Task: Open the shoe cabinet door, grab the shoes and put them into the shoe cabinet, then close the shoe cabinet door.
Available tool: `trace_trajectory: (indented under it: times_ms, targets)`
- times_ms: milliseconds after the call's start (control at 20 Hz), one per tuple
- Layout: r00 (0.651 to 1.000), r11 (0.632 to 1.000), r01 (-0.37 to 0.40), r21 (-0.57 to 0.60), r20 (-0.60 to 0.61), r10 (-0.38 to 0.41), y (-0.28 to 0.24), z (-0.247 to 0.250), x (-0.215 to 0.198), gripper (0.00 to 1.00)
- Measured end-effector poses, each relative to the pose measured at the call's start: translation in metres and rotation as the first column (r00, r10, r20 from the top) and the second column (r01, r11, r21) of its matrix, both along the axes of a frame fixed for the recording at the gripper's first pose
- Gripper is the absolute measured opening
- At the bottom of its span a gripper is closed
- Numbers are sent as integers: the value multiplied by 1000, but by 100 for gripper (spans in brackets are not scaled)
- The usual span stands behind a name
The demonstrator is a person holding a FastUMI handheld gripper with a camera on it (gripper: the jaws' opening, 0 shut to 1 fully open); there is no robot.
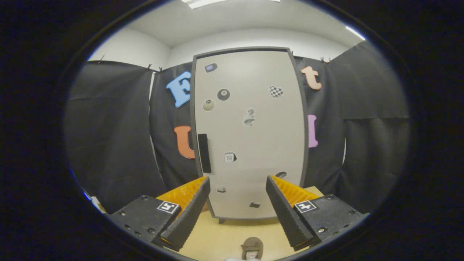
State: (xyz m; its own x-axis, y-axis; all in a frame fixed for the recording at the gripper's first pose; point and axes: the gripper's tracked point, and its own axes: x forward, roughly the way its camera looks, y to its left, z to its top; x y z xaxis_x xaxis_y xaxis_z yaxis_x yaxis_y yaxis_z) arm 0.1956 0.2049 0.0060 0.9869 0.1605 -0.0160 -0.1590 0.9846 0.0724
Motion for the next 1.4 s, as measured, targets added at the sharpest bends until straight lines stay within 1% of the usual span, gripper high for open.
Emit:
trace_trajectory:
  times_ms: [100, 200, 350, 450, 600, 650, 700, 750, 950, 1000, 1150, 1250, 1400]
  targets:
    - [1000, 1000, -25, 0, 5, 25, 28, 7, 35, 100]
    - [999, 999, -34, -7, 9, 34, 49, 12, 66, 100]
    - [998, 998, -55, -12, -7, 55, 80, 8, 110, 99]
    - [999, 998, -48, -35, -21, 47, 91, 3, 138, 95]
    - [998, 998, -48, -45, -39, 46, 106, -2, 164, 90]
    - [998, 998, -45, -48, -42, 43, 106, -3, 169, 86]
    - [998, 998, -45, -47, -37, 44, 108, -1, 173, 81]
    - [998, 998, -52, -46, -36, 50, 111, -1, 175, 68]
    - [999, 1000, -11, -21, -46, 10, 103, 0, 183, 53]
    - [999, 1000, -12, -19, -50, 11, 102, -1, 184, 48]
    - [997, 998, -45, -45, -60, 42, 100, -2, 178, 35]
    - [995, 997, -71, -29, -70, 69, 99, -4, 169, 31]
    - [993, 995, -97, -39, -64, 94, 92, -4, 137, 29]
